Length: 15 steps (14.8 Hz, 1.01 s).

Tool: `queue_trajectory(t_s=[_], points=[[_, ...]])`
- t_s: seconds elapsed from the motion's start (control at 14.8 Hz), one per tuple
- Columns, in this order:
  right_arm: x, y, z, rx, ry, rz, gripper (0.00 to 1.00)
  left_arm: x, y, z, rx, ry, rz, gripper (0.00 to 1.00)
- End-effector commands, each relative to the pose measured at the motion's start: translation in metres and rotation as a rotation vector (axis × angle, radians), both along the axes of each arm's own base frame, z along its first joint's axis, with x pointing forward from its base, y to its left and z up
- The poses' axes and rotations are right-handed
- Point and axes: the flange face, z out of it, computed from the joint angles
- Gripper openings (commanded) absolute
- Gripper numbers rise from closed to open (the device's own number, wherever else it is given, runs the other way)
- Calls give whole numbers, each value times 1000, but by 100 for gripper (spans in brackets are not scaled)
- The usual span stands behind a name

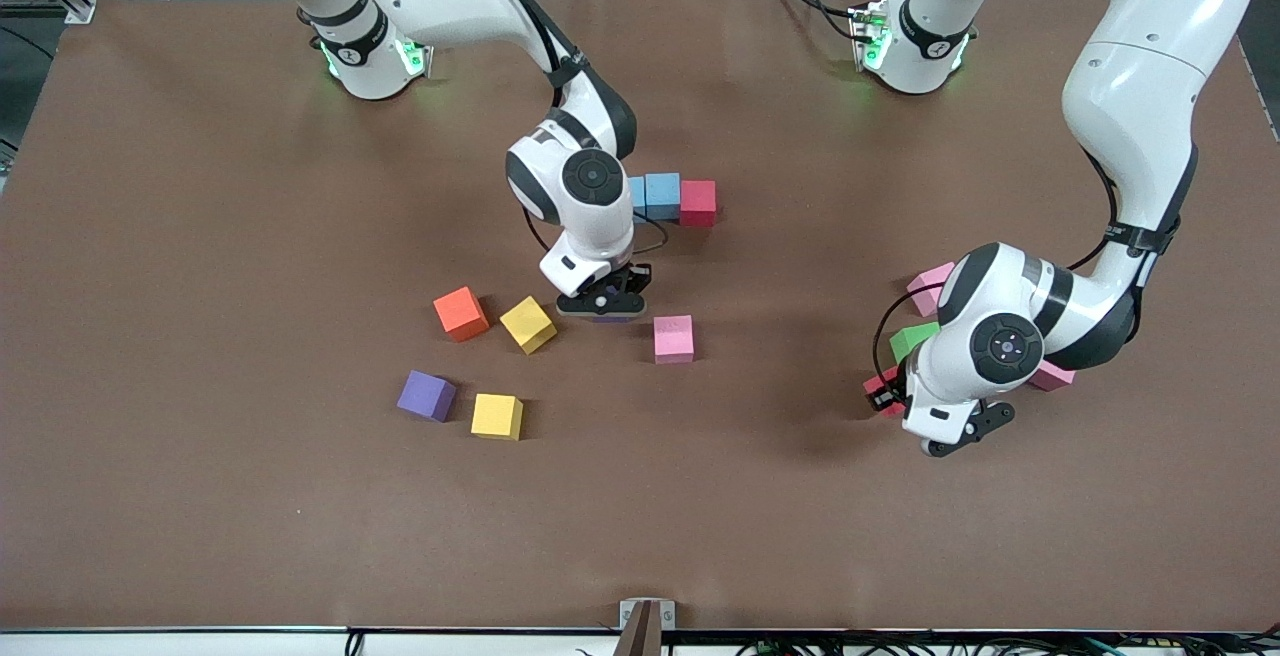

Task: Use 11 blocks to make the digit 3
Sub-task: 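Lift the purple cube with the right gripper, then carry the purple cube with the right gripper to the light blue cube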

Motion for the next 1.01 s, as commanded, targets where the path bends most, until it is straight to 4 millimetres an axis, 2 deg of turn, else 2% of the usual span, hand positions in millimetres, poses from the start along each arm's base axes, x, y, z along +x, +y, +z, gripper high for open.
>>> queue_trajectory(t_s=[0.0, 0.14, 0.41, 0.81, 0.95], points=[[-35, -2, -5, -18, 34, 22, 1, 0, -1, 2, -4, 11, 15, 39], [-42, -5, 3, -14, 33, 25, 1, 0, -1, 2, -4, 11, 15, 38], [-57, 4, 14, -5, 27, 44, 1, 0, -1, 2, -4, 11, 13, 38], [-70, 12, 19, -1, 24, 44, 1, 0, -1, 2, -3, 13, 15, 38], [-75, 8, 19, 12, 14, 47, 1, 0, -1, 2, -3, 13, 15, 38]])
